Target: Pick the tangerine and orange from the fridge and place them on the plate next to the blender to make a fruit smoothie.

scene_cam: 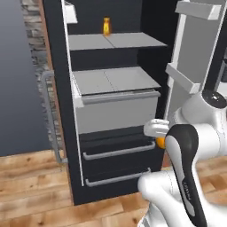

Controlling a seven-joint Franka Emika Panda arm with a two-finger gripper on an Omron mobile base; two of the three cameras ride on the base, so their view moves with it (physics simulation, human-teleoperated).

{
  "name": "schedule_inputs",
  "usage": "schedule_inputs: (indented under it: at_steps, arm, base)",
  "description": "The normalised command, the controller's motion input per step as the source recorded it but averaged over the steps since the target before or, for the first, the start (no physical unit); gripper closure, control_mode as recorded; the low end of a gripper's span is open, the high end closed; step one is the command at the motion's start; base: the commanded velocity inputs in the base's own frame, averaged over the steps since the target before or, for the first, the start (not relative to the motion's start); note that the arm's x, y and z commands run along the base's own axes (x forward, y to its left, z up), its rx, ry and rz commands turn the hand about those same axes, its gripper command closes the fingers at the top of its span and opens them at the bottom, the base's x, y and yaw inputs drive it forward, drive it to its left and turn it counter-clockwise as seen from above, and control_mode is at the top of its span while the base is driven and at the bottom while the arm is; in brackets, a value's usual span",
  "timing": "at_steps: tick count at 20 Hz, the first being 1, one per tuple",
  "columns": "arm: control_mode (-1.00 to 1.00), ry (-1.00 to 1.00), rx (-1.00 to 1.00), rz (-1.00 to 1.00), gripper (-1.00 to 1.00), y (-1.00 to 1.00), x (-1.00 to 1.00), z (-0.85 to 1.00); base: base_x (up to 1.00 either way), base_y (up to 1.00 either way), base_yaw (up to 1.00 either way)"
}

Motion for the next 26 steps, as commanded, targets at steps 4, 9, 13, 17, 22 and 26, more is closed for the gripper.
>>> schedule_inputs:
  at_steps: [4, 9, 13, 17, 22, 26]
  arm:
    - [1.0, 0.0, 0.0, 0.0, 1.0, 0.0, 0.0, 0.0]
    - [1.0, 0.0, 0.0, 0.0, 1.0, 0.0, 0.0, 0.0]
    - [1.0, 0.0, 0.0, 0.0, 1.0, 0.0, 0.0, 0.0]
    - [1.0, 0.0, 0.0, 0.0, 1.0, 0.0, 0.0, 0.0]
    - [1.0, 0.0, 0.0, 0.0, 1.0, 0.0, 0.0, 0.0]
    - [1.0, 0.0, 0.0, 0.0, 1.0, 0.0, 0.0, 0.0]
  base:
    - [-0.7, 0.6, 0.43]
    - [-0.38, 0.91, 0.54]
    - [-0.01, 0.83, 0.61]
    - [0.0, 0.75, 0.62]
    - [0.0, 0.65, 0.64]
    - [0.05, 0.52, 0.67]
